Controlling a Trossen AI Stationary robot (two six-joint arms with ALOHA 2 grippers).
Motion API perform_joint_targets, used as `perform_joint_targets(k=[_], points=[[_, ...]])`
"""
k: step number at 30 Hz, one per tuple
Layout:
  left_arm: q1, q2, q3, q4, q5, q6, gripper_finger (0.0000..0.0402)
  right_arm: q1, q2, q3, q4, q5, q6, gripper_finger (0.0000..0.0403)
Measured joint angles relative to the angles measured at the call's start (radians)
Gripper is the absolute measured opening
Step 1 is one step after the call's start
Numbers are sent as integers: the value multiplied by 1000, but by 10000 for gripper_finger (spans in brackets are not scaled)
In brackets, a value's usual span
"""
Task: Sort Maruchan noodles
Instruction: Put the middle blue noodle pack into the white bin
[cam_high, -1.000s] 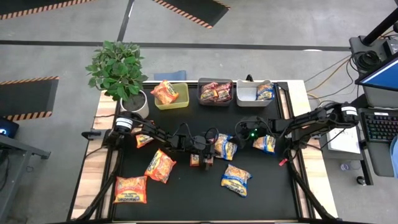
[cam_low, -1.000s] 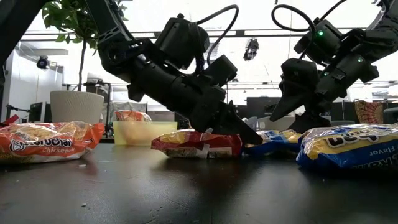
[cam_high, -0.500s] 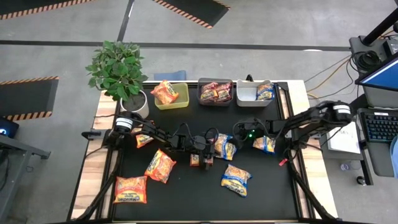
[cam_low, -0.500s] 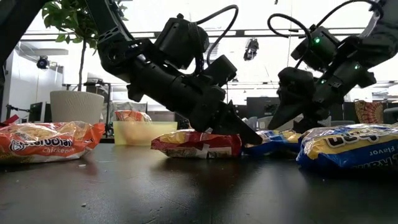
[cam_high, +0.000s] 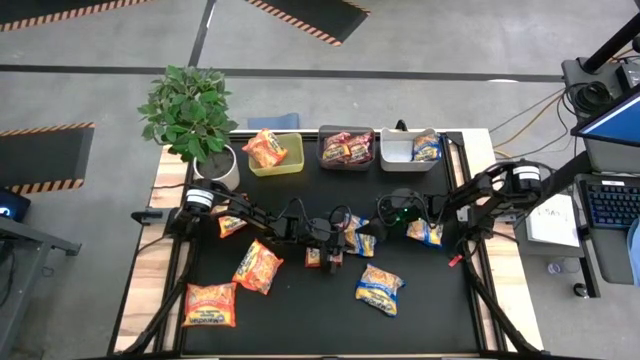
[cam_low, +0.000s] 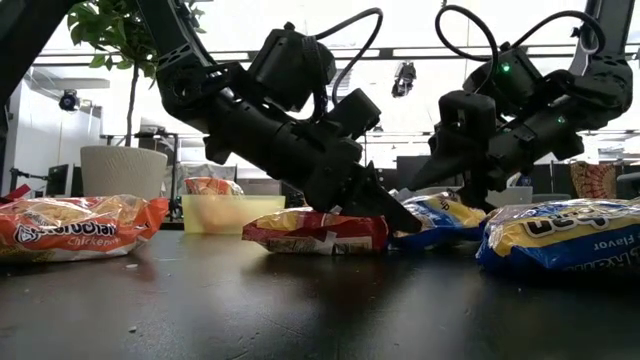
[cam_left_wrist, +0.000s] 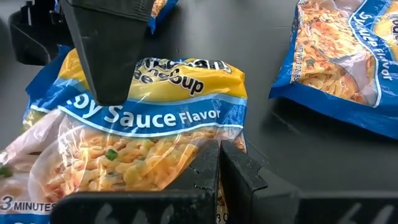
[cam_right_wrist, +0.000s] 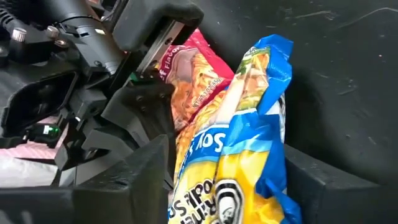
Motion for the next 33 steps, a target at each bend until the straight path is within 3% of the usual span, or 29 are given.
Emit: perform_joint_targets(k=[10,15,26,33], points=[[8,-1,-1,14,4,2,0,2,0,2,-4,7,5,94],[18,-23,-4,-11,-1,26,0,2,-2,2,-7,12,3,48],[49,-178,-40,-136,-44,200,0,-32,-75,1,-12,38,-18,39],[92,-329,-42,-266,-37,255,0,-69,-208,2,-9,140,-58,38]])
